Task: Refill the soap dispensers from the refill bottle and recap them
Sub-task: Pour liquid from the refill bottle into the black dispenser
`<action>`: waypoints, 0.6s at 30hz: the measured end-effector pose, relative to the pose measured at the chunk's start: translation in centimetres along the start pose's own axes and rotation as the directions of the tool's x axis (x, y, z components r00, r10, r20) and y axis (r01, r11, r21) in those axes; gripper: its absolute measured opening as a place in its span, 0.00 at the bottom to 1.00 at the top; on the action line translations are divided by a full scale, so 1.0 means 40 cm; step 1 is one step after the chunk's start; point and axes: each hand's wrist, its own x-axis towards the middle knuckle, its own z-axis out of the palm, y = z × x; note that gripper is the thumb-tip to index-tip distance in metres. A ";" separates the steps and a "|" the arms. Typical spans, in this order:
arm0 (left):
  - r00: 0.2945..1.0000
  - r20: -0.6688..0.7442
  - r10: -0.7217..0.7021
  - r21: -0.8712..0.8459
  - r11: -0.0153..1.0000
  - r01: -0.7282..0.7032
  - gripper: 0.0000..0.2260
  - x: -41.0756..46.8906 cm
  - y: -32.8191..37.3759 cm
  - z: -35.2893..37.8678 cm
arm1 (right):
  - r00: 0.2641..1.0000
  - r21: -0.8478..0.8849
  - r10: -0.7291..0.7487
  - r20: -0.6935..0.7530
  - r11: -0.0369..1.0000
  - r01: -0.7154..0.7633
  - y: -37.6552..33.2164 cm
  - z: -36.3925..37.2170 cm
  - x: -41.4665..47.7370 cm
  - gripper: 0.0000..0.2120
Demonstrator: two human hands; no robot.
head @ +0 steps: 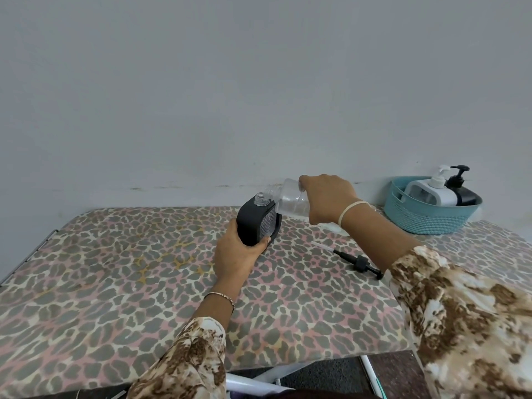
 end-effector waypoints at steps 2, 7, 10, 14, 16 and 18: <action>1.000 0.001 0.001 0.000 1.000 -0.001 0.27 0.000 0.000 0.000 | 1.000 -0.020 -0.006 -0.003 1.000 0.006 -0.002 -0.003 0.001 0.25; 1.000 0.003 -0.002 -0.005 1.000 0.002 0.27 -0.001 0.002 -0.001 | 1.000 -0.065 -0.018 -0.016 0.998 0.017 -0.011 -0.017 0.002 0.22; 1.000 0.011 -0.005 -0.002 1.000 0.005 0.26 0.000 0.000 -0.001 | 1.000 -0.076 -0.017 -0.013 0.997 0.016 -0.016 -0.025 0.003 0.22; 1.000 0.014 -0.008 -0.003 1.000 0.008 0.25 0.000 -0.002 -0.001 | 1.000 -0.086 -0.019 -0.003 0.996 0.018 -0.019 -0.033 0.002 0.23; 1.000 0.013 -0.008 -0.003 1.000 0.008 0.25 0.000 -0.001 -0.001 | 1.000 -0.088 -0.018 0.001 0.996 0.019 -0.021 -0.037 0.000 0.23; 1.000 0.013 -0.010 0.002 1.000 0.010 0.25 0.000 0.000 -0.001 | 1.000 -0.090 -0.018 0.007 0.996 0.018 -0.024 -0.042 -0.002 0.23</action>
